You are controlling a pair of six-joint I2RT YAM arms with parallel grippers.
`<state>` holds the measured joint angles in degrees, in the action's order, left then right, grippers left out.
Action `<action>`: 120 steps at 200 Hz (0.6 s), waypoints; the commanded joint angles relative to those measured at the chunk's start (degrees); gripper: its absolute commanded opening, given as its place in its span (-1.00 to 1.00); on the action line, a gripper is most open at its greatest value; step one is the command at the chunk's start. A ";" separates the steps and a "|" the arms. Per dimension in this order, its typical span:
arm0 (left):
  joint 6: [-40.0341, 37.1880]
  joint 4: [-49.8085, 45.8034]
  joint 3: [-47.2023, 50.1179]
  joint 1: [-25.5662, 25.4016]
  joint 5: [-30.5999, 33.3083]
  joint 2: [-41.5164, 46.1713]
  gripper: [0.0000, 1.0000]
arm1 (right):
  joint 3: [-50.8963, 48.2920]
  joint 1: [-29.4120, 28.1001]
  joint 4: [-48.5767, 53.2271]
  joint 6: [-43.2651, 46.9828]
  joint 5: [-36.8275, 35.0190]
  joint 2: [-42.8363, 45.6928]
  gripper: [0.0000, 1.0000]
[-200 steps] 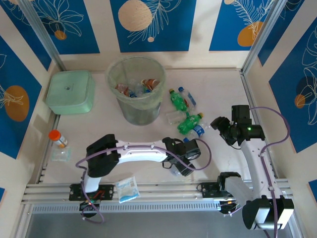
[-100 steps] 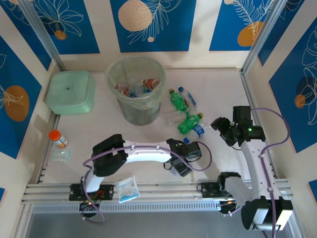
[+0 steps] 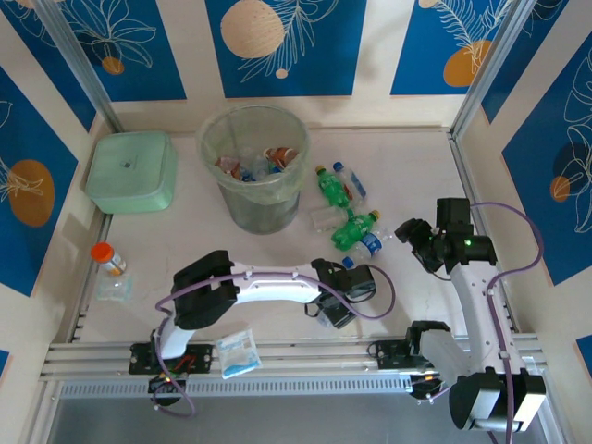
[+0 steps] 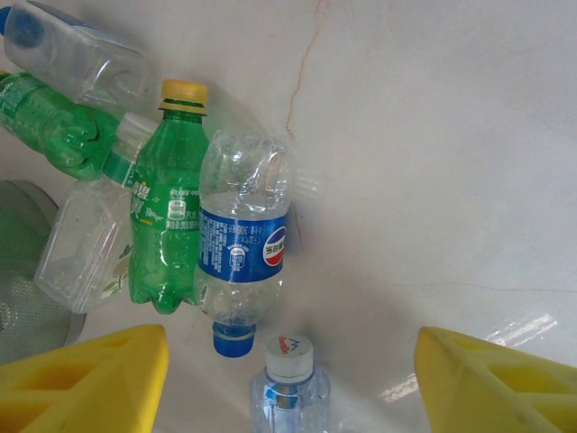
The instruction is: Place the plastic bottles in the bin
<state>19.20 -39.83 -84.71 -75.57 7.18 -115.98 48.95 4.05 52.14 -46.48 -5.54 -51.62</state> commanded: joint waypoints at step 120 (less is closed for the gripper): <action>1.39 -2.78 0.24 -1.07 -0.51 7.17 0.60 | -0.77 2.01 1.18 1.59 2.55 2.09 0.46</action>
<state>20.10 -42.44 -84.68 -76.16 9.41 -105.65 48.21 5.72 52.01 -45.84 -4.21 -50.30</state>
